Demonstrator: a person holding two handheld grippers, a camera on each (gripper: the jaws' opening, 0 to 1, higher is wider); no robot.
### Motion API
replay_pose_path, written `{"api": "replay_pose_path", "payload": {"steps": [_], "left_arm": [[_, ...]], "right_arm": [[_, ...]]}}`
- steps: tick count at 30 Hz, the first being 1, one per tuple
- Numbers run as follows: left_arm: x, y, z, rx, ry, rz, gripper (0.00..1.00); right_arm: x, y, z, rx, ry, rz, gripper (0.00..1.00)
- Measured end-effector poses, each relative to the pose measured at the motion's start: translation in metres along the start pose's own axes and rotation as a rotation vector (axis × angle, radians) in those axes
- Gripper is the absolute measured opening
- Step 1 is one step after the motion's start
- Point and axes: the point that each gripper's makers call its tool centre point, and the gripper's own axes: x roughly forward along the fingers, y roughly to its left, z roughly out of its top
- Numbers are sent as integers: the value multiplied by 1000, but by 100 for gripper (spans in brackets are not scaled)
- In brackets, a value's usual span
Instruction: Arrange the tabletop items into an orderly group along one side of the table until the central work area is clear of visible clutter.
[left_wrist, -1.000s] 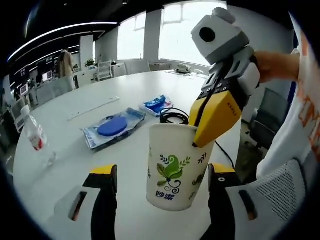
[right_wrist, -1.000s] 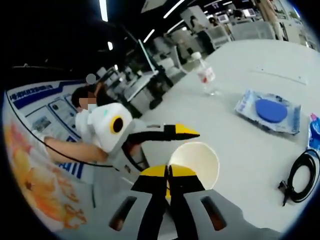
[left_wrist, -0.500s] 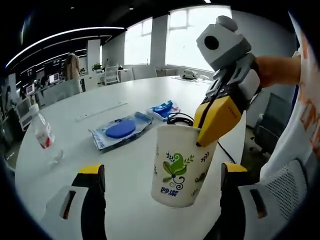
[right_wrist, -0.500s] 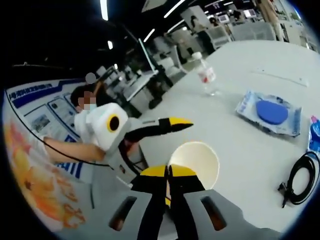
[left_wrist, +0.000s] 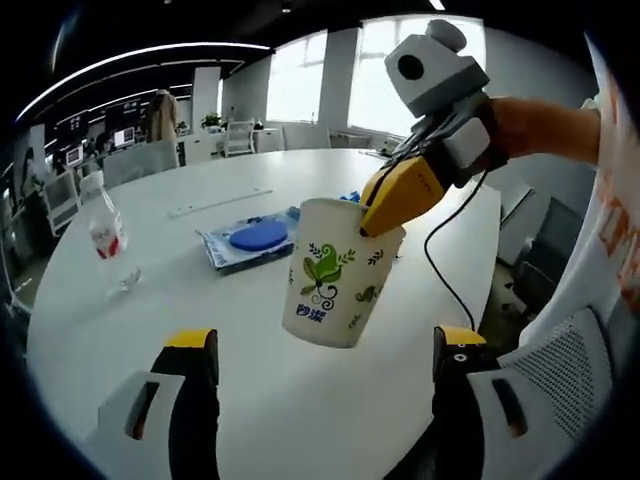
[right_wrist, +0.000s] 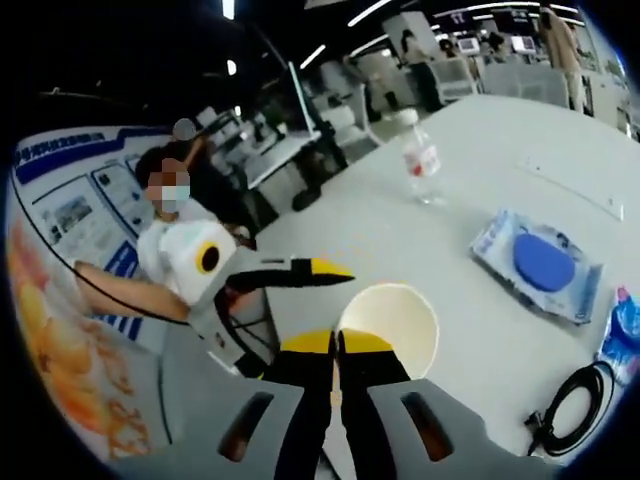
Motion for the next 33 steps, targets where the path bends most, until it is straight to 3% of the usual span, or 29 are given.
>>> {"api": "replay_pose_path", "payload": {"steps": [5,9,14,19,24,29,32,33], "left_arm": [[-7,7,-7,-13,-1,23,87],[-18,7,-2,-39,-45,27,84],[-29,0,3,5,-91,26,90],[-34,-7,-6,37,-66,23,93],[-40,-4,-14,-17,-64,57,90],[-51,1,-15,-118,-126,126,87],[-53,4,-18,-129,-103,136,86],[-53,8,-14,-107,-128,151,86]], "right_arm": [[7,-3,5,-57,30,-7,0],[13,-11,10,-102,49,-22,0],[21,-19,20,-158,62,-40,0],[29,-28,27,-223,94,-59,0],[33,-34,36,-258,106,-63,0],[40,-43,40,-329,145,-79,0],[44,-49,43,-372,176,-96,0],[46,-49,45,-380,177,-97,0]]}}
